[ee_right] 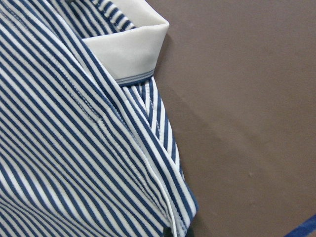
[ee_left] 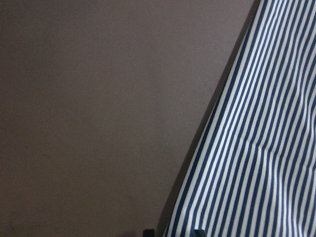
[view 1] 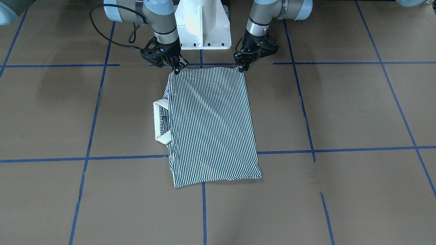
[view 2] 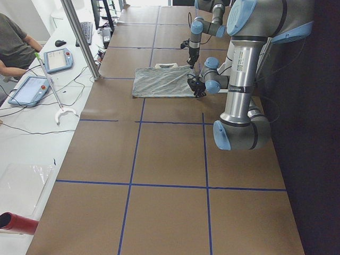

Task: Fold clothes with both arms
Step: 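Move the left gripper to the shirt's corner nearest the robot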

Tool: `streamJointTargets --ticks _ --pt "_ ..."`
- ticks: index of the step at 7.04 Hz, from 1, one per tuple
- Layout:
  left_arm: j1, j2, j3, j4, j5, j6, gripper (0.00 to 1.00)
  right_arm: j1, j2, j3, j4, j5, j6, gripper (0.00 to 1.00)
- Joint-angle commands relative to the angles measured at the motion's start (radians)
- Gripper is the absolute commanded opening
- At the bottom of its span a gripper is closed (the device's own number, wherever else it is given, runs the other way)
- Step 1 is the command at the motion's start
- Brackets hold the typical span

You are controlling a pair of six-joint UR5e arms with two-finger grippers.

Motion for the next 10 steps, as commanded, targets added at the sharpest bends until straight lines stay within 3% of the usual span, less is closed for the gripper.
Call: streamJointTargets --ticks 1,3,5,7,9,10 --pt "0.003 -0.012 0.002 0.005 0.000 0.000 0.34 0.000 -0.002 0.000 0.000 0.000 -0.001 0.00" --pt "0.003 -0.014 0.002 0.005 0.000 0.000 0.00 0.000 -0.002 0.000 0.001 0.002 -0.001 0.00" --pt "0.003 -0.013 -0.002 0.005 -0.002 0.002 0.00 0.002 -0.002 0.000 0.001 0.000 -0.001 0.00" --pt "-0.005 -0.001 -0.092 0.008 -0.002 0.000 0.00 0.002 -0.017 0.026 0.001 0.000 0.002 0.00" --pt "0.018 0.017 -0.236 0.122 -0.006 -0.052 0.00 -0.023 -0.095 0.171 -0.009 -0.002 0.028 0.00" --pt "0.031 0.013 -0.310 0.185 -0.009 -0.061 0.00 -0.030 -0.119 0.295 -0.110 0.000 0.048 0.00"
